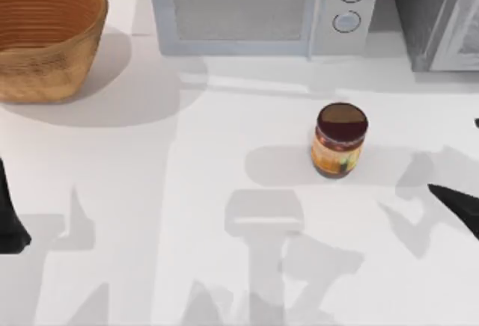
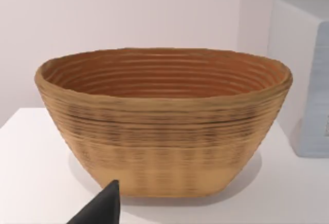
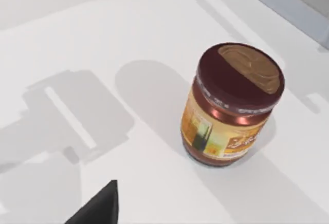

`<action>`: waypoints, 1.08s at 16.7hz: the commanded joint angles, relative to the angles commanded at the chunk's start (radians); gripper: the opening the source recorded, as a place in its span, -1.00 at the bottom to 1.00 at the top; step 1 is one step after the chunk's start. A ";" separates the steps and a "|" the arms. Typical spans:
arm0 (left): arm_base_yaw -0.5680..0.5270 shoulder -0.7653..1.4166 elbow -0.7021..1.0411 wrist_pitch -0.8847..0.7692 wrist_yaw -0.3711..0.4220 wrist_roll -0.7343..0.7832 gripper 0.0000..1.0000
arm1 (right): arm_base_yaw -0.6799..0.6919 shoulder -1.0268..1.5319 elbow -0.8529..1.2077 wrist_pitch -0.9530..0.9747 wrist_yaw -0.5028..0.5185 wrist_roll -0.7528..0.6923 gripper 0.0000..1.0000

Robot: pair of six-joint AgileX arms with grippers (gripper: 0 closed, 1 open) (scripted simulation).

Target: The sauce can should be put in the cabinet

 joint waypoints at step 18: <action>0.000 0.000 0.000 0.000 0.000 0.000 1.00 | -0.067 1.470 0.826 -0.270 -0.807 -0.969 1.00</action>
